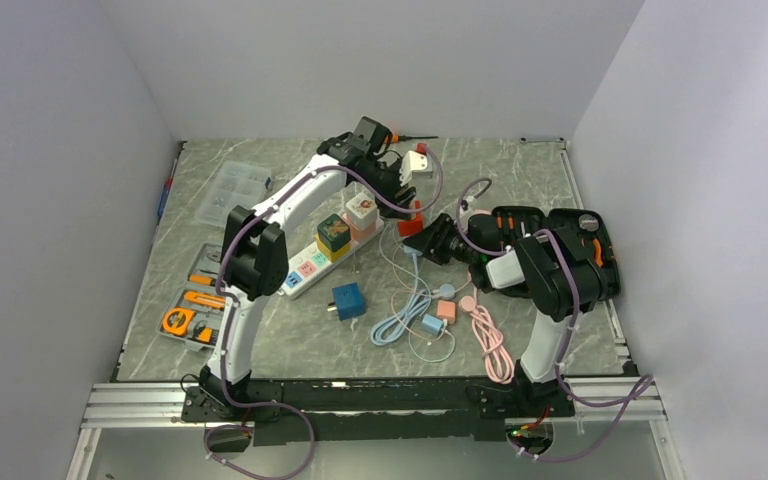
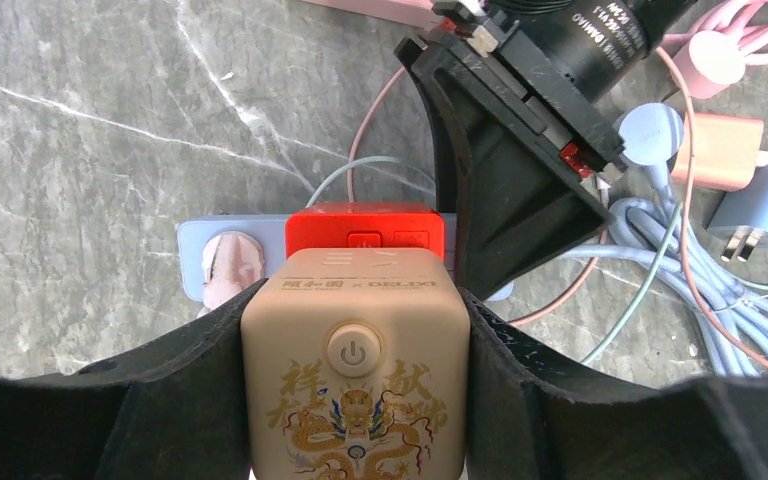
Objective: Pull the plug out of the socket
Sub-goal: Remove the plug from the socket.
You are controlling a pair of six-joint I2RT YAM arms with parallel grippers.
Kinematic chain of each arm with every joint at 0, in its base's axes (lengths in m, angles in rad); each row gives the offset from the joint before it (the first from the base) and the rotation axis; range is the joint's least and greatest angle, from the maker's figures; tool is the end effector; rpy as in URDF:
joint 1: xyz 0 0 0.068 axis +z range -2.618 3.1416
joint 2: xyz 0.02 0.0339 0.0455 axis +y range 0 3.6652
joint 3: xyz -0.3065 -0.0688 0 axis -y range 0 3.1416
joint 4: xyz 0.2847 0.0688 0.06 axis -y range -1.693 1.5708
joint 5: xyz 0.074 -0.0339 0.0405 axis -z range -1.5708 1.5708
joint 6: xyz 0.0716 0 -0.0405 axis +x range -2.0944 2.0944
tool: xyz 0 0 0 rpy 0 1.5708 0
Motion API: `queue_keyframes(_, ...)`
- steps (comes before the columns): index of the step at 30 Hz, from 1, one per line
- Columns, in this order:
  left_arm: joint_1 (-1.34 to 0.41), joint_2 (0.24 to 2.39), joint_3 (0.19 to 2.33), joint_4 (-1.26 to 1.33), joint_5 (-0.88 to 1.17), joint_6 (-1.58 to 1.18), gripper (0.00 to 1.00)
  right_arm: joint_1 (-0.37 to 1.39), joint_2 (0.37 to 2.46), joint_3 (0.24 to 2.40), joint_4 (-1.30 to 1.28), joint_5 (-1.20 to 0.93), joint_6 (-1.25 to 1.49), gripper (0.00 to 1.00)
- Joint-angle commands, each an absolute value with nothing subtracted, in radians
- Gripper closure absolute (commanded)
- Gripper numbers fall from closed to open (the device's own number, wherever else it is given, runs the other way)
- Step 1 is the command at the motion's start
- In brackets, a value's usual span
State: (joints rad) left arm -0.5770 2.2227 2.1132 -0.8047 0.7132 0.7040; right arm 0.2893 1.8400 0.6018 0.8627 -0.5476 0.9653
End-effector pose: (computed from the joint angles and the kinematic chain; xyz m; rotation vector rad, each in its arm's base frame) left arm 0.4553 -0.3522 0.2842 1.6285 1.6905 -0.8154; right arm 0.3506 0.1433 0.1099 0.3183 2.1192 1.3196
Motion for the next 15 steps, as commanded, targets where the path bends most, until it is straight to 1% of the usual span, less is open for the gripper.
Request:
queue_keyframes(1, -0.577, 2.084, 2.108, -0.739, 0.801, 0.653, 0.59, 0.295, 1.863, 0.658, 0.970, -0.579, 1.007, 0.55)
queue_keyframes(3, -0.576, 2.075, 2.096, -0.738, 0.806, 0.645, 0.58, 0.296, 1.851, 0.657, 0.966, -0.572, 1.003, 0.66)
queue_keyframes(5, -0.576, 2.060, 2.076, -0.736, 0.811, 0.641, 0.55, 0.296, 1.819, 0.654, 0.931, -0.556, 0.974, 0.82)
queue_keyframes(6, -0.575, 2.052, 2.064, -0.736, 0.813, 0.638, 0.50, 0.295, 1.794, 0.654, 0.893, -0.542, 0.952, 0.95)
queue_keyframes(7, -0.575, 2.043, 2.051, -0.737, 0.814, 0.641, 0.44, 0.296, 1.768, 0.654, 0.853, -0.522, 0.919, 1.00)
queue_keyframes(10, -0.574, 2.029, 2.037, -0.763, 0.808, 0.625, 0.20, 0.310, 1.659, 0.664, 0.687, -0.436, 0.805, 1.00)
queue_keyframes(12, -0.575, 2.042, 2.077, -0.819, 0.814, 0.628, 0.06, 0.343, 1.600, 0.685, 0.582, -0.357, 0.723, 1.00)
queue_keyframes(13, -0.576, 2.048, 2.097, -0.849, 0.818, 0.643, 0.01, 0.358, 1.576, 0.693, 0.540, -0.318, 0.675, 1.00)
queue_keyframes(15, -0.577, 2.039, 2.100, -0.849, 0.816, 0.636, 0.01, 0.384, 1.535, 0.700, 0.487, -0.249, 0.630, 1.00)
